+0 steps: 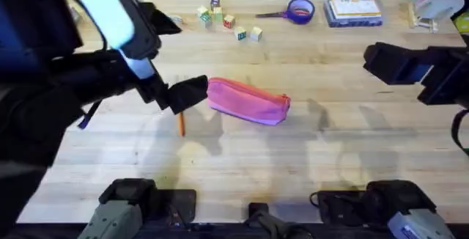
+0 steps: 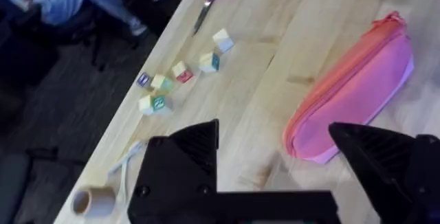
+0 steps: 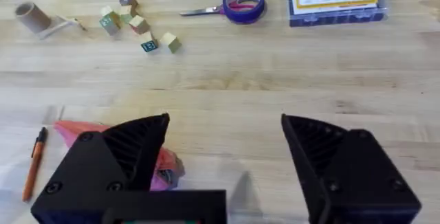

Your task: Unzip the bag, pick up the pens from the table one at a time and place them inside, then zip the bag closed.

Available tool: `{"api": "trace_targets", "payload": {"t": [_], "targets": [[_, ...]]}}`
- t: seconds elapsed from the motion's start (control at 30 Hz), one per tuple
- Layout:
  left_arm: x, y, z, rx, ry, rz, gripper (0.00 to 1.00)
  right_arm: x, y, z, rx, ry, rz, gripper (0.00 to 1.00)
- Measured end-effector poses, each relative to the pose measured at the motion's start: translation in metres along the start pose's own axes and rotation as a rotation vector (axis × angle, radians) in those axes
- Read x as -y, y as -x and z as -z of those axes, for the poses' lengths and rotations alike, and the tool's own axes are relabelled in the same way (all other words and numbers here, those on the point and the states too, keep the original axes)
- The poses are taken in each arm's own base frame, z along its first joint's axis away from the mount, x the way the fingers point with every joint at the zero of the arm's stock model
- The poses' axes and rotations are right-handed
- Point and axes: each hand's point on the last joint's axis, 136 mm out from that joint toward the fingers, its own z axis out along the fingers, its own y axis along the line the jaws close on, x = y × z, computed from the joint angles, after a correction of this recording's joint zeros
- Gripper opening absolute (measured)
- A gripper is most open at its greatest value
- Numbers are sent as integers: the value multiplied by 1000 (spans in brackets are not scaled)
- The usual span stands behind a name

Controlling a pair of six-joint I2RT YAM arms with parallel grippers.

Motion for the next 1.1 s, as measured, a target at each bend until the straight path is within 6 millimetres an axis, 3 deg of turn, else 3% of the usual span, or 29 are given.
{"api": "trace_targets", "payload": {"t": [0.1,0.17,0.2,0.37,0.63,1.1], "targets": [[1,1,-12,35,-56,-52,992,0,0,0,0,0,0,997],[1,-4,-33,64,-124,-84,992,0,0,0,0,0,0,997],[7,-13,-47,72,-196,-81,991,0,0,0,0,0,0,997],[20,-44,-75,42,-324,-11,994,0,0,0,0,0,0,997],[30,-60,-87,23,-395,50,993,-1,0,0,-1,5,-2,997],[39,-68,-87,-9,-434,96,993,-1,0,0,-1,6,-1,998]]}}
